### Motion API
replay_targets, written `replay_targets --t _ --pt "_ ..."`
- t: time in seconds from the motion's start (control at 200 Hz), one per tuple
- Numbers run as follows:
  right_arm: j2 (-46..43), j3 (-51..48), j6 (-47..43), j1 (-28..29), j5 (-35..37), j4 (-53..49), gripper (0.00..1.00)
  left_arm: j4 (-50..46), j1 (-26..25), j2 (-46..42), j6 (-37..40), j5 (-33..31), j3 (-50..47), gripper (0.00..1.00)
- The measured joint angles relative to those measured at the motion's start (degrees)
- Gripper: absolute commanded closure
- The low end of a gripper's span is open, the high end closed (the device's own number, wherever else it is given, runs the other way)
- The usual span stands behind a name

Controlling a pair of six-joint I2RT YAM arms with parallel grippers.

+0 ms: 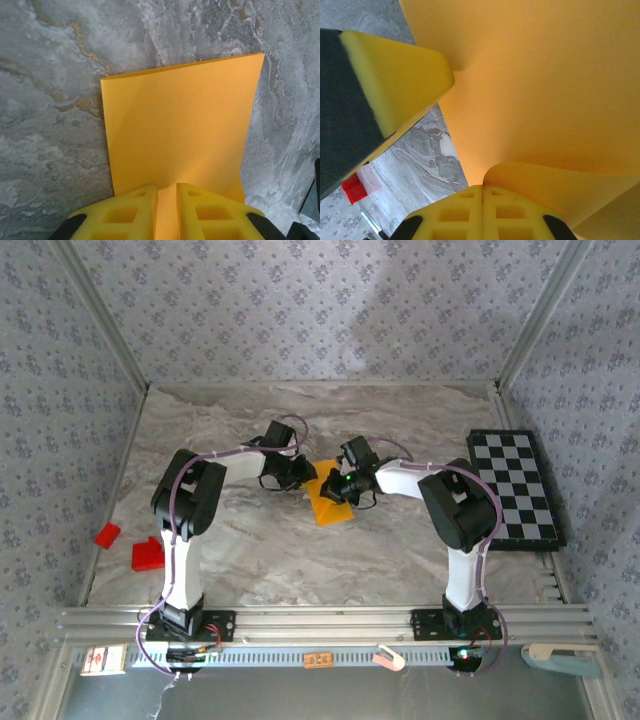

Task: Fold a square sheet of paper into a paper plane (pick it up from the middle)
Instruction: Fold the triangle a second time at the center of the table.

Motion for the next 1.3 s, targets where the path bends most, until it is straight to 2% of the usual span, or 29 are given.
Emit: replay_targets --t 1.299 --pt "1.18 0.74 0.22 0.37 0.66 0.20 1.00 0.46 0.00 0.02 -0.17 0.04 -0.33 0.82"
